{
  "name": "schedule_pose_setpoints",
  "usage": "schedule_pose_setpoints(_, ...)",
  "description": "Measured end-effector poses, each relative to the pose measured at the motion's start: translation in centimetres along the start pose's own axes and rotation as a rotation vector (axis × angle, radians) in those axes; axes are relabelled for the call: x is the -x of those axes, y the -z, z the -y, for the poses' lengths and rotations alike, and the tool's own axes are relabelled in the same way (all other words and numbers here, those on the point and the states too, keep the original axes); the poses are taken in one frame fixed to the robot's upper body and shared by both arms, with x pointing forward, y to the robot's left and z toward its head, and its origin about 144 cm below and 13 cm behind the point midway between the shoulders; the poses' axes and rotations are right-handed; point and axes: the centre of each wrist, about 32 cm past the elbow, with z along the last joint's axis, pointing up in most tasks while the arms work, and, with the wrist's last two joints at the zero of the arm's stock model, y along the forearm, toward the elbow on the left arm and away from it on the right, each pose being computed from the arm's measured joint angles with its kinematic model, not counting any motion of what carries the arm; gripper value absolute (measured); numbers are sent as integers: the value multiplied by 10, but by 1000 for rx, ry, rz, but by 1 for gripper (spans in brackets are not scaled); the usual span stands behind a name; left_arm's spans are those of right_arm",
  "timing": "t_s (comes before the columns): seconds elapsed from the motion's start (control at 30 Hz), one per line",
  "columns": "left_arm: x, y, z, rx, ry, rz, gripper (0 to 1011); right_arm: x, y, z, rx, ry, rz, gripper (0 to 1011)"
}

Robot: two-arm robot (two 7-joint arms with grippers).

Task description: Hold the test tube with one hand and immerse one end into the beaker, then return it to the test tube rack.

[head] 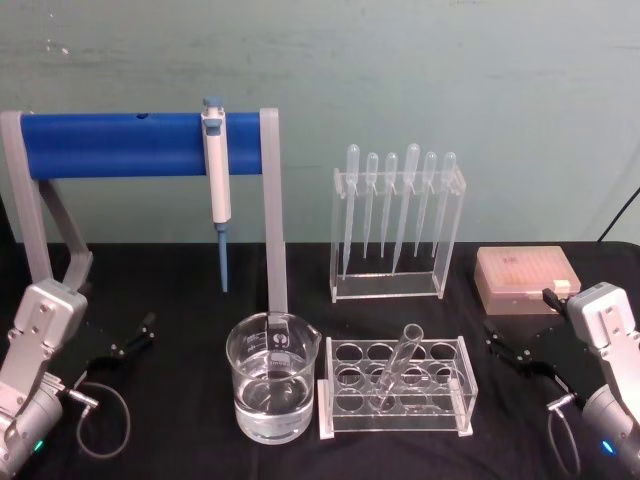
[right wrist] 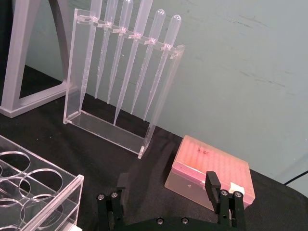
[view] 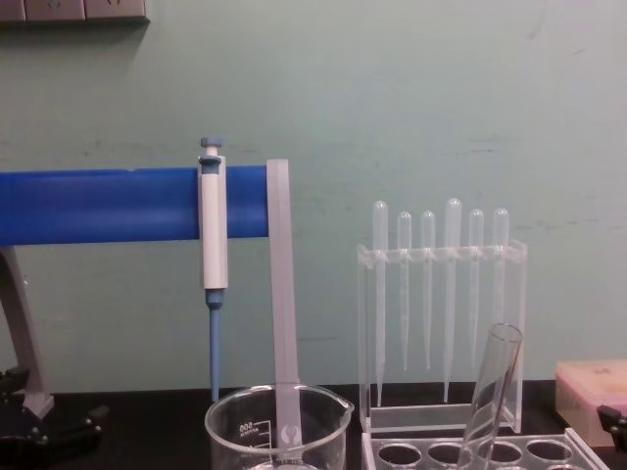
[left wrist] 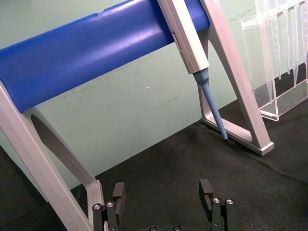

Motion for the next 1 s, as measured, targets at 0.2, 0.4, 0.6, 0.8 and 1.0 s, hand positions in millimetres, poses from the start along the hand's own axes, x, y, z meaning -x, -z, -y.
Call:
schedule_pose_setpoints(0.2, 0, 0, 0, 0, 0, 0, 1000, 0, 0, 0, 0, 0, 0, 1002)
schedule_pose_setpoints(0.4, 0, 0, 0, 0, 0, 0, 1000, 0, 0, 0, 0, 0, 0, 1002)
schedule_pose_setpoints(0.6, 0, 0, 0, 0, 0, 0, 1000, 0, 0, 0, 0, 0, 0, 1002)
schedule_pose_setpoints(0.8, 0, 0, 0, 0, 0, 0, 1000, 0, 0, 0, 0, 0, 0, 1002)
schedule_pose_setpoints(1.0, 0, 0, 0, 0, 0, 0, 1000, 0, 0, 0, 0, 0, 0, 1002)
